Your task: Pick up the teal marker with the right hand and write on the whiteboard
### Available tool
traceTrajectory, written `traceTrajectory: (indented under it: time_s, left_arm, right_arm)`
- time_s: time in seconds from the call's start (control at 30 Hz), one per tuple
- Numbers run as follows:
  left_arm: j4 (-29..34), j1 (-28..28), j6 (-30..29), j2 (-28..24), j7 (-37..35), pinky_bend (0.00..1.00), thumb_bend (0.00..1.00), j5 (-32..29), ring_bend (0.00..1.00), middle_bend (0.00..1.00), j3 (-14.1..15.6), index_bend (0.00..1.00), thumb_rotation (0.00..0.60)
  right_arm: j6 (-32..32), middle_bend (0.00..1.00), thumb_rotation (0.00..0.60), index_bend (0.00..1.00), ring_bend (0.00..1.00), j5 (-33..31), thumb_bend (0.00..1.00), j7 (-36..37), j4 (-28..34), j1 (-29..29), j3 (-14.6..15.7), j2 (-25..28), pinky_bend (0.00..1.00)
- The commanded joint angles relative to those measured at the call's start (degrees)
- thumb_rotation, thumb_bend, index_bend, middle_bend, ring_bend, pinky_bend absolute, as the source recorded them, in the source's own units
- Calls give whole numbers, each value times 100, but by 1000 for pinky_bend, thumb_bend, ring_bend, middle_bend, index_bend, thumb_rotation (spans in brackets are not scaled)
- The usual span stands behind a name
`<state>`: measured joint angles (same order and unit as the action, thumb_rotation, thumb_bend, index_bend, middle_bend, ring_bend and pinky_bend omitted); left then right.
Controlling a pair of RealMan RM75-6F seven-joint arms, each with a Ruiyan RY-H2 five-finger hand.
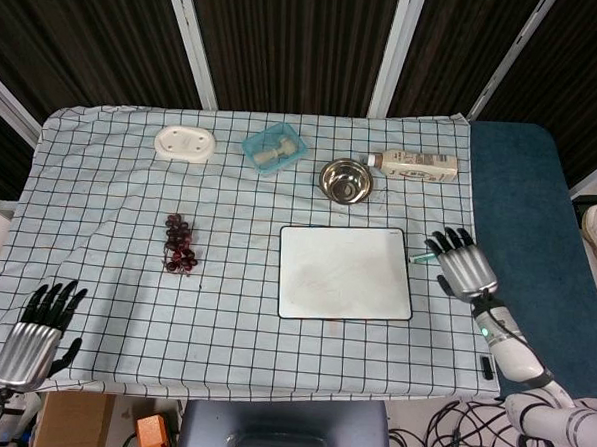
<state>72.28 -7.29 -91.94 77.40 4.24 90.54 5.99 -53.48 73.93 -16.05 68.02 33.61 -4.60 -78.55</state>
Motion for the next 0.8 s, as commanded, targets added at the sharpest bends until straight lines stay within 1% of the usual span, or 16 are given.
traceTrajectory:
  time_s: [0.03, 0.17, 0.27, 0.43, 0.8]
  left_arm:
    - [-518, 259, -111, 227, -404, 57, 385, -91, 0, 0, -83, 0, 600]
    - [-629, 235, 47, 296, -551, 57, 385, -74, 0, 0, -112, 0, 600]
    - [-634, 219, 123, 309, -544, 57, 386, -40, 0, 0, -125, 0, 600]
    - [-620, 205, 222, 306, -540, 56, 385, -52, 0, 0, -188, 0, 600]
    - [-616, 223, 367, 312, -538, 57, 386, -40, 0, 0, -233, 0, 600]
  right_arm:
    - [375, 175, 600, 251, 108, -286, 327, 107, -878, 130, -131, -418, 179]
    - [611, 195, 600, 285, 131, -311, 327, 444, -1473, 236, -185, -776, 207]
    - [727, 206, 600, 301, 141, -272, 327, 685, -1790, 289, -195, -975, 216]
    - [774, 218, 600, 315, 153, -113, 327, 1003, -2090, 352, -173, -1184, 231]
    - [926, 242, 600, 349, 174, -64, 327, 1183, -2505, 473, -223, -1534, 244]
